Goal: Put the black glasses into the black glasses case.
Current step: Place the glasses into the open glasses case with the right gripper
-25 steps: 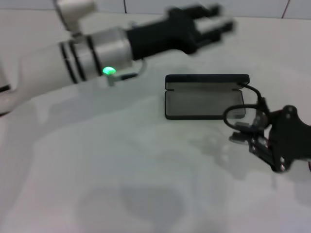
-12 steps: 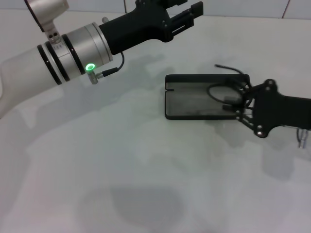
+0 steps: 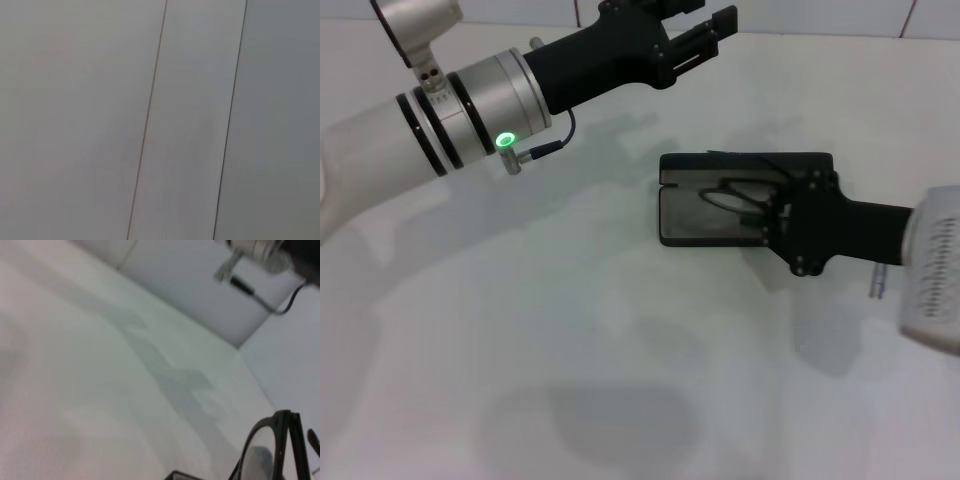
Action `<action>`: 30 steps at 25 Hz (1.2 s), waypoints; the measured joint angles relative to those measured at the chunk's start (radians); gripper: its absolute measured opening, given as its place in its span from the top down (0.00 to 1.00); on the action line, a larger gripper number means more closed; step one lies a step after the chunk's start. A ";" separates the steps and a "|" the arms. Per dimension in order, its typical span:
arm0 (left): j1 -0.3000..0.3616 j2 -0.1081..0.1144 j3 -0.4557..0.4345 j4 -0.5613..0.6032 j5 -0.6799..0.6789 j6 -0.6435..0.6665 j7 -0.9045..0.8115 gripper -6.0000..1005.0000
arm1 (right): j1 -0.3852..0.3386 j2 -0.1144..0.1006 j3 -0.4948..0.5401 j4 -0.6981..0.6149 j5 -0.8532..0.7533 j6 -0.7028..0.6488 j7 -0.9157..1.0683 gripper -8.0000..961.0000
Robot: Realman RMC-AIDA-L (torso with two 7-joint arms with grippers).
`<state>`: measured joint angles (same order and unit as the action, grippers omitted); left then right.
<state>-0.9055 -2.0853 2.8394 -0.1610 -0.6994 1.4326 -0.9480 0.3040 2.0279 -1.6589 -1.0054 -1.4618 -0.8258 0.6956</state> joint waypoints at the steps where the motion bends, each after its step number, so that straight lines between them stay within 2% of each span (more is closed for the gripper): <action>1: 0.000 0.000 0.000 0.000 0.000 0.000 0.000 0.46 | -0.001 0.000 -0.031 -0.007 0.000 0.050 -0.001 0.86; 6: 0.000 -0.001 0.000 0.000 0.000 0.000 0.000 0.46 | -0.005 0.000 -0.190 -0.037 -0.001 0.287 -0.005 0.86; 10: 0.001 -0.001 0.000 0.000 0.000 0.000 0.000 0.46 | -0.005 0.000 -0.266 -0.049 -0.005 0.370 -0.006 0.85; 16: 0.016 0.000 0.001 0.000 0.001 0.000 0.000 0.46 | -0.013 -0.002 -0.307 -0.066 -0.007 0.407 -0.002 0.84; 25: 0.025 0.001 0.002 0.000 0.002 0.006 0.003 0.46 | -0.045 -0.004 -0.303 -0.093 0.001 0.410 0.043 0.83; 30: 0.032 0.002 0.002 0.000 0.002 0.008 0.003 0.46 | -0.074 -0.009 -0.299 -0.114 0.001 0.409 0.065 0.79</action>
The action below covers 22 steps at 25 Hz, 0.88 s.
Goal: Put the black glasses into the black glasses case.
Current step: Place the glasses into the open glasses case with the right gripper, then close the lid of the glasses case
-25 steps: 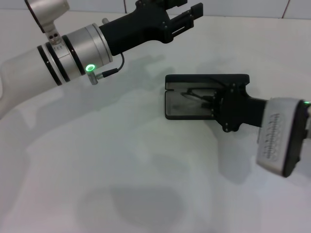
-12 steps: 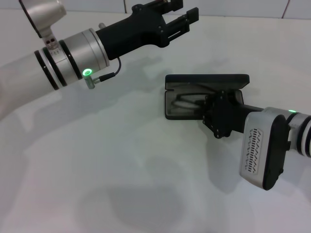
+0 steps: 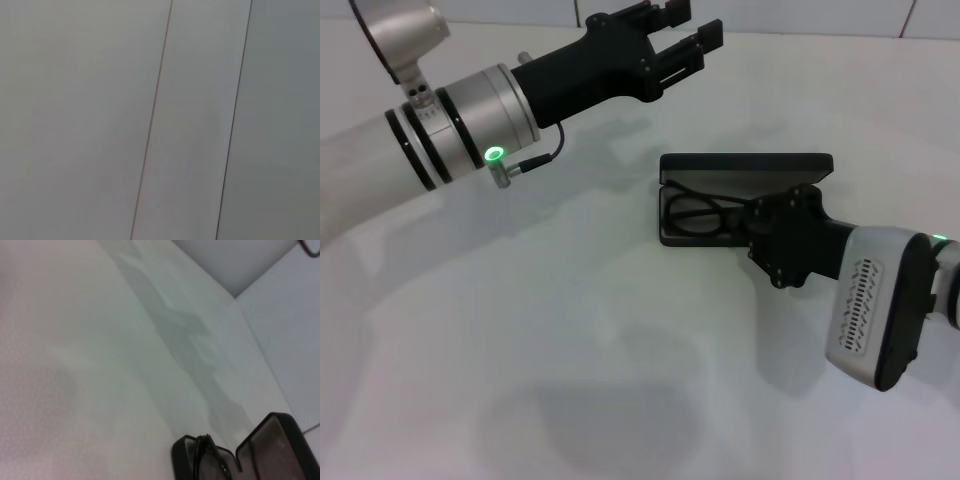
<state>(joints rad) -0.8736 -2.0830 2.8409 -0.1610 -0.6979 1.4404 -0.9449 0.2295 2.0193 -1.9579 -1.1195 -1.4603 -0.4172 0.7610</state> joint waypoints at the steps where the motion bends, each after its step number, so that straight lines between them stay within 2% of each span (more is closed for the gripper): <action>1: 0.003 0.001 0.000 0.000 0.000 0.000 0.000 0.46 | -0.004 -0.001 0.000 -0.005 0.000 -0.006 0.004 0.79; 6: 0.008 0.002 0.000 0.000 0.000 0.002 0.000 0.46 | -0.028 -0.004 0.031 -0.023 0.000 -0.092 0.028 0.79; 9: 0.009 0.002 0.000 0.000 0.000 0.000 0.000 0.46 | -0.047 -0.005 0.110 -0.030 0.000 -0.235 0.059 0.79; 12: 0.003 0.001 0.001 -0.019 0.022 -0.010 -0.005 0.46 | -0.056 -0.007 0.283 -0.013 -0.001 -0.528 0.116 0.79; 14: -0.009 -0.001 0.001 -0.030 0.051 -0.037 -0.014 0.46 | -0.044 -0.010 0.460 0.050 -0.006 -0.810 0.150 0.79; 16: -0.032 -0.001 0.002 -0.033 0.094 -0.102 -0.045 0.46 | -0.014 -0.016 0.619 0.144 -0.014 -1.035 0.161 0.79; 19: -0.076 0.000 0.002 -0.035 0.161 -0.213 -0.116 0.46 | 0.030 -0.033 0.777 0.282 -0.035 -1.216 0.161 0.79; 22: -0.120 -0.002 0.002 -0.030 0.231 -0.313 -0.163 0.46 | 0.044 -0.040 0.847 0.360 -0.055 -1.255 0.160 0.79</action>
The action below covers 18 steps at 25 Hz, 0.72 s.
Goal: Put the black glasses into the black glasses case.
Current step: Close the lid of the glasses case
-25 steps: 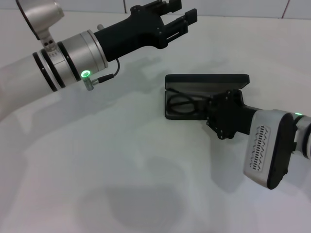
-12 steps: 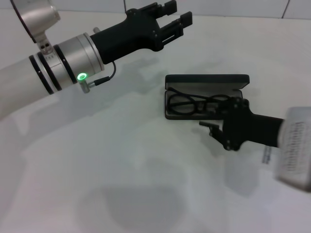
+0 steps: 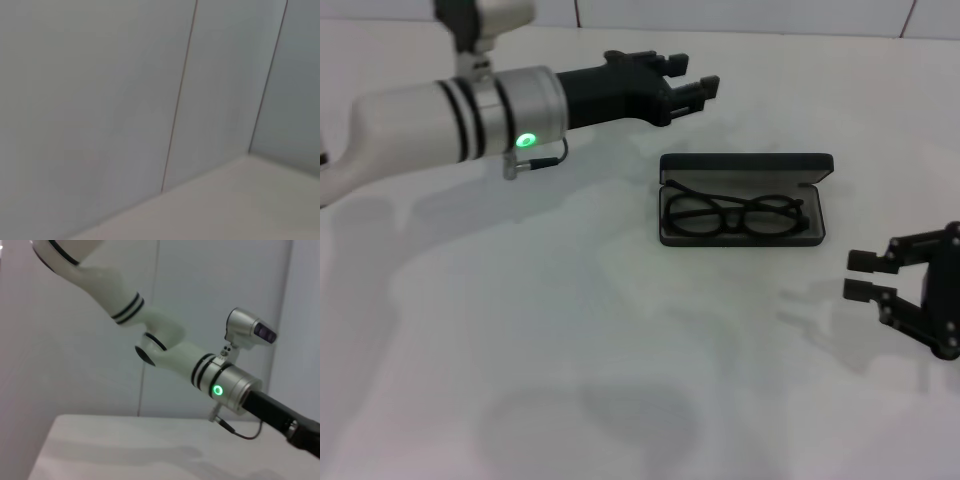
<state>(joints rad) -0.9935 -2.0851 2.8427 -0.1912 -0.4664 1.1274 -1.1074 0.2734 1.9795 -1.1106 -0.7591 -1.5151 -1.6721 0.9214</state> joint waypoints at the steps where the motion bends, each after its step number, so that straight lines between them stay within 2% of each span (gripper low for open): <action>1: -0.011 -0.001 0.001 0.006 0.022 -0.028 -0.008 0.46 | -0.001 0.001 0.009 0.010 -0.005 0.004 -0.003 0.79; 7: -0.066 -0.003 0.001 0.089 0.145 -0.182 -0.021 0.46 | -0.011 0.012 0.016 0.031 -0.035 0.043 -0.012 0.79; 13: -0.081 -0.006 0.001 0.122 0.258 -0.202 -0.031 0.46 | -0.003 0.011 0.019 0.058 -0.036 0.068 -0.012 0.79; 18: -0.062 -0.008 0.001 0.147 0.297 -0.198 0.028 0.46 | -0.005 0.011 0.020 0.058 -0.036 0.087 -0.019 0.79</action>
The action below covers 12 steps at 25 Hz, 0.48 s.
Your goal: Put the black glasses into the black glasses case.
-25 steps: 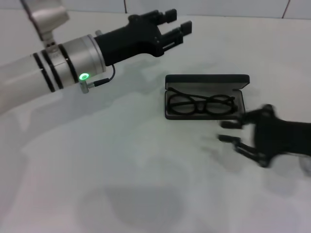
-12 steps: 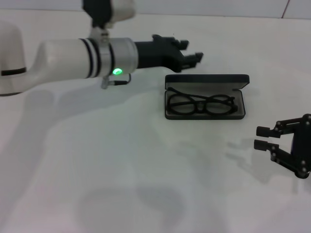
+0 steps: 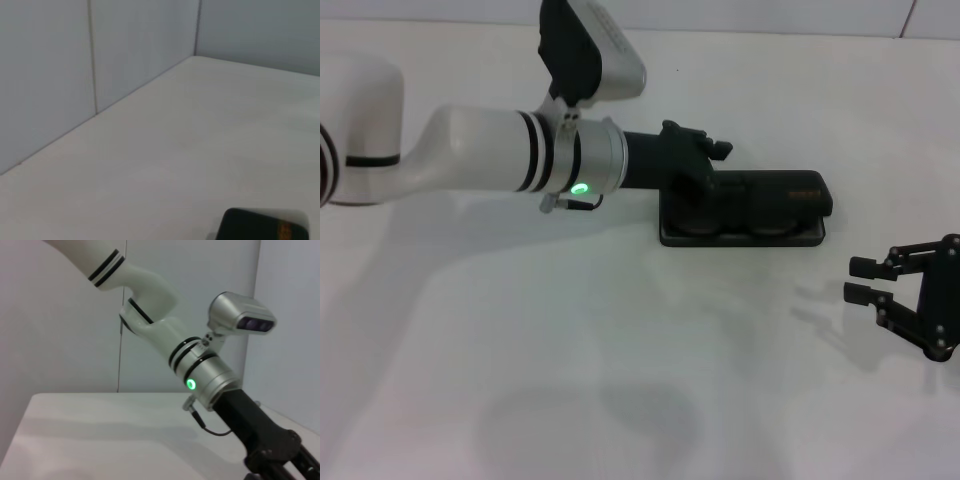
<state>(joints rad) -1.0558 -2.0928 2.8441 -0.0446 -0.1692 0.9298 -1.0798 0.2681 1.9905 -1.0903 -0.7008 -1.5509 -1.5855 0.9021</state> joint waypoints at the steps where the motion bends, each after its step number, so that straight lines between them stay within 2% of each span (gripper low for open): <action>1: 0.004 -0.001 0.000 0.002 0.000 0.001 0.013 0.46 | -0.002 0.000 0.003 0.000 0.000 0.002 -0.001 0.79; 7: 0.032 0.000 -0.011 0.027 -0.013 0.038 0.080 0.46 | -0.006 -0.002 0.015 0.001 0.003 0.002 -0.003 0.79; 9: 0.043 0.002 -0.012 0.025 -0.032 0.129 0.130 0.46 | -0.005 0.001 0.029 0.005 0.008 -0.016 -0.003 0.79; 12: 0.067 0.011 -0.012 0.002 -0.046 0.342 0.199 0.46 | 0.006 0.011 0.060 0.028 0.017 -0.045 -0.002 0.79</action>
<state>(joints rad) -0.9888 -2.0818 2.8323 -0.0424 -0.2155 1.2714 -0.8806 0.2739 2.0013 -1.0304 -0.6726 -1.5336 -1.6308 0.8997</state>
